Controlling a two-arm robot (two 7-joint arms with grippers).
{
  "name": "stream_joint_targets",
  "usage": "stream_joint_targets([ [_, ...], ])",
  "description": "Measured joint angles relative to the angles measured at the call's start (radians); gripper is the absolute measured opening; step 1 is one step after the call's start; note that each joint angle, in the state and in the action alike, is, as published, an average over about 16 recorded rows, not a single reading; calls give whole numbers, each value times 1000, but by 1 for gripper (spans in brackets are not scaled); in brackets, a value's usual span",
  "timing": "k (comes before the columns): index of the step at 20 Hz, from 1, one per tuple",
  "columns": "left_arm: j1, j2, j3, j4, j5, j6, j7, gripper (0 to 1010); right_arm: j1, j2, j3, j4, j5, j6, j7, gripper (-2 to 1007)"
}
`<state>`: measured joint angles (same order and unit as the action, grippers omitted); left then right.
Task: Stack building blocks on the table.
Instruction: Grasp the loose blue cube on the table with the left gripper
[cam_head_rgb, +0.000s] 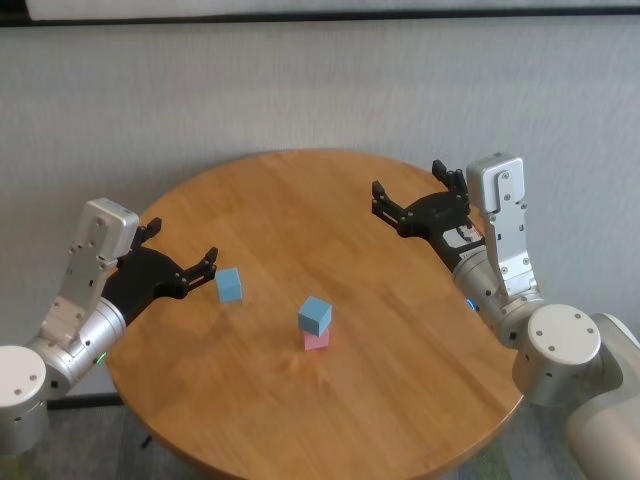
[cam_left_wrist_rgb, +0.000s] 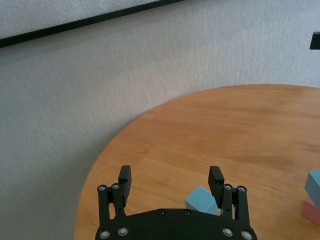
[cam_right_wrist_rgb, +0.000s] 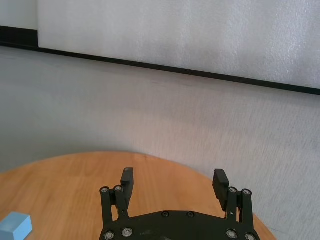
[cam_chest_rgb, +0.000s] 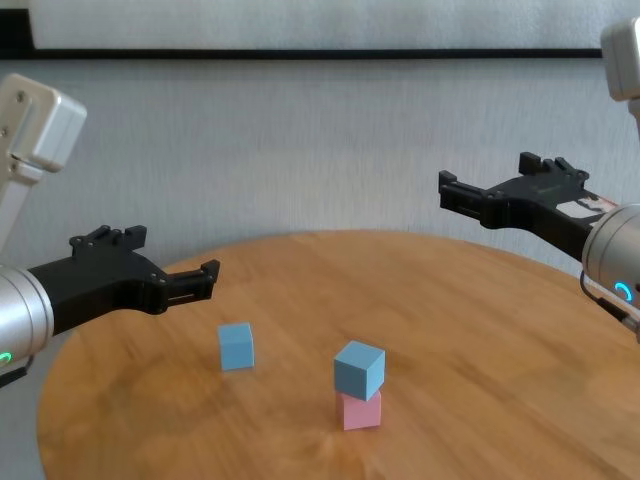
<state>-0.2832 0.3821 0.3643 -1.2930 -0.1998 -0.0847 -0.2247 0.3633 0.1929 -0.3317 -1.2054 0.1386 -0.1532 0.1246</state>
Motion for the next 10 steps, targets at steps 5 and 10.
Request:
stream_joint_targets([
  [5,0,0,0,0,0,0,0,1000,2,-4,5,5,1,-1,7,1001],
  [10,1,-7,0,0,-1,11,2,1000,4,-5,7,7,2,-1,10,1000],
])
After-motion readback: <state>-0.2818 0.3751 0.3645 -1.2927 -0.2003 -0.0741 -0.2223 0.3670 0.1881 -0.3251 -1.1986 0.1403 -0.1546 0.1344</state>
